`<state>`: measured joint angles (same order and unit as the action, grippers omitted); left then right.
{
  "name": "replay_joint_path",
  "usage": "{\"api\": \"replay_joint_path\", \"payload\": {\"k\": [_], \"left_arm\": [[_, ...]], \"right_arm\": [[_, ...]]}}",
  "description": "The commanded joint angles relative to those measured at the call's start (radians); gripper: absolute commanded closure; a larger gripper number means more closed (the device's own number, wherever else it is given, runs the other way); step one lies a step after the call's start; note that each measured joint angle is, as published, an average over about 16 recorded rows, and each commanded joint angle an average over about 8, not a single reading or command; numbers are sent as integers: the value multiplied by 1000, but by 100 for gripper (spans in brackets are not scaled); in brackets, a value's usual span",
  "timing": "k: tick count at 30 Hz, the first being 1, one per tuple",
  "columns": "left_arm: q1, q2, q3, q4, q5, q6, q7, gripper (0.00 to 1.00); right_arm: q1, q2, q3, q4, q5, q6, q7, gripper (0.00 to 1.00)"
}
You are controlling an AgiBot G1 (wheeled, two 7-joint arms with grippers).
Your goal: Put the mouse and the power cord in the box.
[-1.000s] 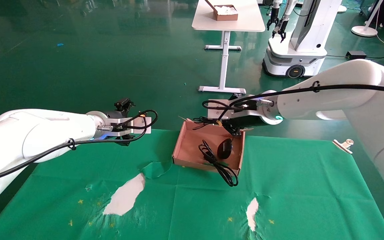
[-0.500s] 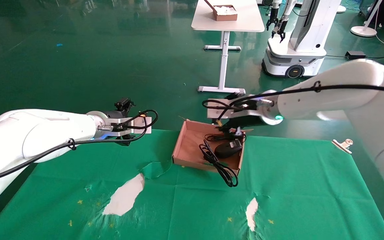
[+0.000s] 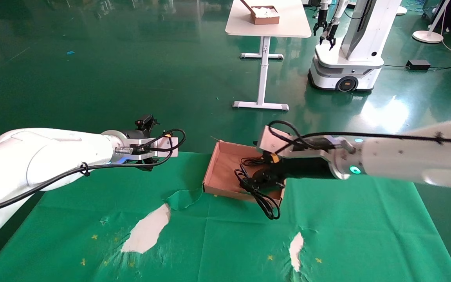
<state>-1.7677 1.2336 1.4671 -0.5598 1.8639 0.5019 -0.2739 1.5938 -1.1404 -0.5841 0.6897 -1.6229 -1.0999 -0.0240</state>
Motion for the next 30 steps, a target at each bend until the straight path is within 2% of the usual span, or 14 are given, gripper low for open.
{"api": "replay_joint_path", "payload": {"k": [1, 30], "left_arm": [[1, -2, -2, -2, -2, 2, 0, 0], [340, -306, -583, -356, -556, 488, 42, 0]], "right_arm": [[-24, 25, 14, 28, 42, -19, 10, 0], [-377, 384, 221, 432, 648, -287, 154, 0]]}}
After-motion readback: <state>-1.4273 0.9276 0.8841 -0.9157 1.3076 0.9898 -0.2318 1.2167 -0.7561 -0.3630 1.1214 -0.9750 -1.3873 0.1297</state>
